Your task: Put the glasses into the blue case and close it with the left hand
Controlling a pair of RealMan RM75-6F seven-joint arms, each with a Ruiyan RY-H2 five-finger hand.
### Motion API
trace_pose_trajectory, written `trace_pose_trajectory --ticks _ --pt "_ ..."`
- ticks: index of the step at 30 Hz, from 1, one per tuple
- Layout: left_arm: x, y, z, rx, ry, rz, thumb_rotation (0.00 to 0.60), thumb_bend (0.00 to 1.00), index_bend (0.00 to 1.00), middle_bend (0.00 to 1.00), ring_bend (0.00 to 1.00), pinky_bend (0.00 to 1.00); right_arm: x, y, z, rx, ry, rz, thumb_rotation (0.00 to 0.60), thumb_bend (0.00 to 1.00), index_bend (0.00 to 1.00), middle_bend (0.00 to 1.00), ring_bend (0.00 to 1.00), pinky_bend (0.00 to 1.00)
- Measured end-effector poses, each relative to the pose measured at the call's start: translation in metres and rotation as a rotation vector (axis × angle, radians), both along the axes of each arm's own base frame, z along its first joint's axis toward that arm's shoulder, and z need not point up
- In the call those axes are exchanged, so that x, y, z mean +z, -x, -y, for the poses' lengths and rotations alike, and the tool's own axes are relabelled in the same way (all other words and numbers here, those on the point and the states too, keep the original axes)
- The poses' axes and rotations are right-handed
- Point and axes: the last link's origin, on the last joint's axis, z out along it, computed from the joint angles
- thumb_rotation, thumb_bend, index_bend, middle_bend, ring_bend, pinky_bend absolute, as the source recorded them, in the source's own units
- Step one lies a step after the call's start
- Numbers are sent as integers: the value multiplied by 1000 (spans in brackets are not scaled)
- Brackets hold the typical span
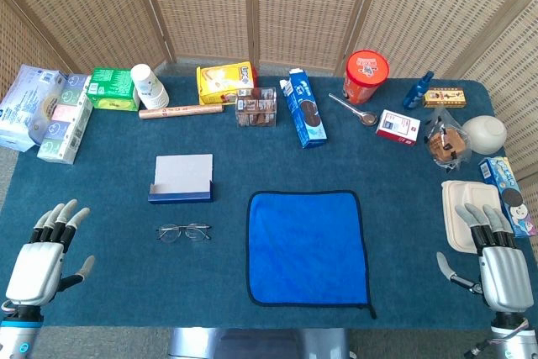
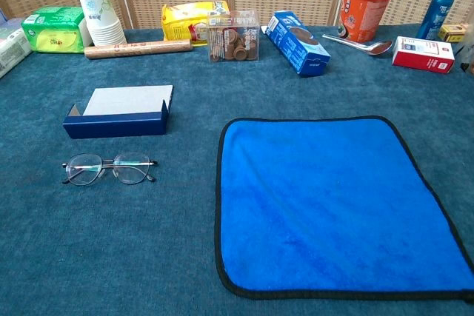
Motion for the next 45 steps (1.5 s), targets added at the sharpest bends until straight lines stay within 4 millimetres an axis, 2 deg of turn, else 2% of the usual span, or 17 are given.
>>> trace_pose_trajectory --ticks 9,18,30,40,45 --pt "-3 -1 -6 -18 59 23 583 269 98 44 0 61 2 -1 -3 -5 12 -4 397 344 143 135 0 46" --pt "-9 -13 -30 -99 192 -18 575 219 87 38 0 60 3 -1 -11 -21 36 -8 398 343 143 136 0 37" --pt "-27 -42 -89 -153 387 -70 564 232 38 5 0 46 9 5 -22 -48 58 -8 398 344 143 136 0 37" --pt "-60 -65 -156 -157 468 -104 553 236 39 5 0 43 11 12 -26 -73 72 -3 398 344 142 136 0 37" --pt "-80 -73 -178 -160 482 -135 554 237 38 5 0 42 14 16 -26 -83 83 -3 397 344 143 135 0 37"
